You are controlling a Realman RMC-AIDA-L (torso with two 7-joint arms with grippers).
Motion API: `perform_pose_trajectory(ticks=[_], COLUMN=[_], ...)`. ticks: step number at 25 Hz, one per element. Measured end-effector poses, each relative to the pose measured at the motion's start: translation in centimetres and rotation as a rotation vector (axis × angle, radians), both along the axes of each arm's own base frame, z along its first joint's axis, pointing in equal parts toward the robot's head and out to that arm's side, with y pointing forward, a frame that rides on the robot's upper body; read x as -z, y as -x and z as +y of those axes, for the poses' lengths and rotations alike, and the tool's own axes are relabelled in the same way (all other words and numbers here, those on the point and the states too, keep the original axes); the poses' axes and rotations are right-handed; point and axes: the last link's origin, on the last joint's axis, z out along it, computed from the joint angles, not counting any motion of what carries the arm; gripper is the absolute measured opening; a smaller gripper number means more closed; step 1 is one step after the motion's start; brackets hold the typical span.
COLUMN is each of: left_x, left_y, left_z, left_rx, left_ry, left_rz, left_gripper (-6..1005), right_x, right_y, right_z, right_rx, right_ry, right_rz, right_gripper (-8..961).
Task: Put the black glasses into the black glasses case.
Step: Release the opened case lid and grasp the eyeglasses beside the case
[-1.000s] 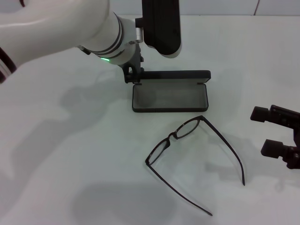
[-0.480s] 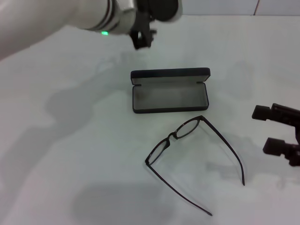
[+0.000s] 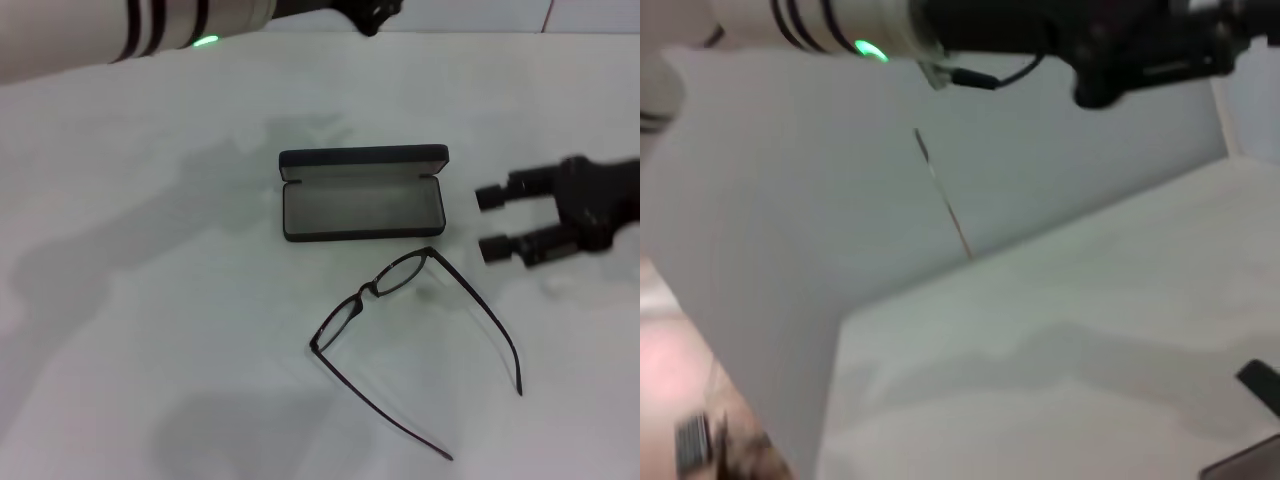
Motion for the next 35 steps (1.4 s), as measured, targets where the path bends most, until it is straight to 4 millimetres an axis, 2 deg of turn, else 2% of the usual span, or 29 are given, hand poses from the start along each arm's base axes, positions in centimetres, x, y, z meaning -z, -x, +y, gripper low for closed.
perform_pose_trajectory(ticks=[3,6,10,15,20,23,30,35], left_x=[-0.7,-0.9,-2.2,-4.3,-4.5,-3.9,-1.9,-0.2], left_y=[-0.1,1.4,5.0,11.5,17.6,20.2,24.4,25.7], left_z=[-0.1,-0.4,-0.8,-2.4,-4.0,-5.5,-9.4,-11.4], left_rx=[-0.027,-0.015,-0.066,-0.064,-0.095,-0.125,-0.186,-0.242], left_ry=[0.097,0.178,0.245,0.321,0.294,0.307,0.282,0.334], left_rz=[-0.231,-0.335,-0.475,-0.677,-0.720,-0.731,-0.697,-0.667], left_gripper=[219,184,138,80,66,66,67,68], right_x=[-0.2,0.5,2.5,5.4,7.8,8.5,9.4,11.0], right_y=[2.5,4.8,7.2,9.2,10.7,11.4,13.2,13.2], right_z=[1.9,2.9,3.0,2.6,2.4,2.2,2.2,1.5], right_rx=[-0.069,-0.136,-0.239,-0.358,-0.451,-0.498,-0.597,-0.683], right_ry=[0.007,0.029,0.061,0.046,0.023,0.029,0.014,0.029], right_rz=[-0.098,-0.184,-0.311,-0.431,-0.544,-0.596,-0.654,-0.718], right_gripper=[829,759,711,671,675,675,676,676])
